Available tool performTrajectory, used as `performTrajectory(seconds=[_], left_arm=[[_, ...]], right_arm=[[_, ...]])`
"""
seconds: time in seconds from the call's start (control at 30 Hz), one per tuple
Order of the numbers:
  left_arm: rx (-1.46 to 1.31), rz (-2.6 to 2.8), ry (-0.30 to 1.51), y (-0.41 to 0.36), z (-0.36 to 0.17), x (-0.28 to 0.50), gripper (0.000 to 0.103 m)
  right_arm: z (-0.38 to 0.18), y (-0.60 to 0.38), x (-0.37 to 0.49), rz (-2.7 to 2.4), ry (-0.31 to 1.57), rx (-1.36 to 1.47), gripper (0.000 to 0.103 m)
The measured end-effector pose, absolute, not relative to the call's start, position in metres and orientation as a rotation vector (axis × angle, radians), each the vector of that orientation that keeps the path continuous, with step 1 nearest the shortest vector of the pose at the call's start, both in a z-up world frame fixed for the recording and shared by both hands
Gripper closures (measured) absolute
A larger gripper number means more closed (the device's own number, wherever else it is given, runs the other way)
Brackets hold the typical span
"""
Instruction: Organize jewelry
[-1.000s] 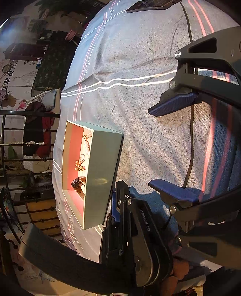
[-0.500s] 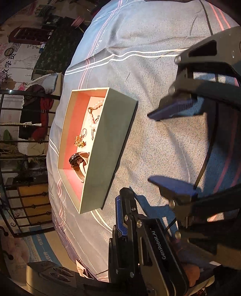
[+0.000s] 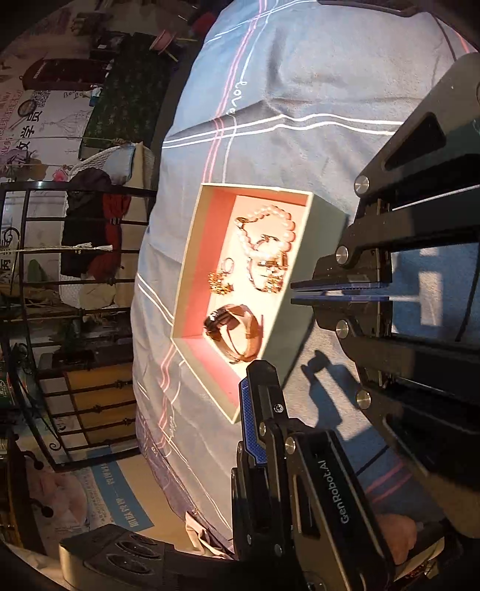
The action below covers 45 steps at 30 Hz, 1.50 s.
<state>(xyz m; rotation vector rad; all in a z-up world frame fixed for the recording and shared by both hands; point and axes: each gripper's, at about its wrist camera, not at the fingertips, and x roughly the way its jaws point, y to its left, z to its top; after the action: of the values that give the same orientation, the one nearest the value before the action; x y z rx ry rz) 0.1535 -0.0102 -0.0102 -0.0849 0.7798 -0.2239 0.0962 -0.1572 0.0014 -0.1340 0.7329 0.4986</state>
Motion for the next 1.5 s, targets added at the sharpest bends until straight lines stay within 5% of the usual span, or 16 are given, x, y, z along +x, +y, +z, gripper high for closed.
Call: performTrajectory(seconds=[0.8, 0.93, 1.0, 1.07, 1.23, 1.4, 1.5], left_arm=[[-0.049, -0.127, 0.927, -0.006, -0.046, 0.236, 0.090], [-0.065, -0.117, 0.939, -0.006, -0.045, 0.242, 0.079], [-0.070, -0.114, 0.936, -0.007, -0.042, 0.244, 0.069], [-0.053, -0.109, 0.928, -0.010, -0.039, 0.244, 0.058], [-0.037, -0.097, 0.910, -0.011, -0.035, 0.241, 0.034], [-0.038, -0.120, 0.863, -0.006, -0.019, 0.222, 0.027], [-0.067, -0.133, 0.745, 0.003, 0.003, 0.193, 0.020]], right_arm=[[-0.025, -0.138, 0.164, 0.478, 0.841, -0.163, 0.100], [-0.025, -0.136, 0.163, 0.484, 0.838, -0.169, 0.099], [-0.024, -0.135, 0.163, 0.485, 0.832, -0.169, 0.088], [-0.022, -0.135, 0.159, 0.477, 0.805, -0.173, 0.050], [-0.015, -0.136, 0.153, 0.483, 0.770, -0.166, 0.038], [-0.007, -0.144, 0.138, 0.477, 0.725, -0.140, 0.024], [0.000, -0.153, 0.118, 0.452, 0.655, -0.142, 0.006]])
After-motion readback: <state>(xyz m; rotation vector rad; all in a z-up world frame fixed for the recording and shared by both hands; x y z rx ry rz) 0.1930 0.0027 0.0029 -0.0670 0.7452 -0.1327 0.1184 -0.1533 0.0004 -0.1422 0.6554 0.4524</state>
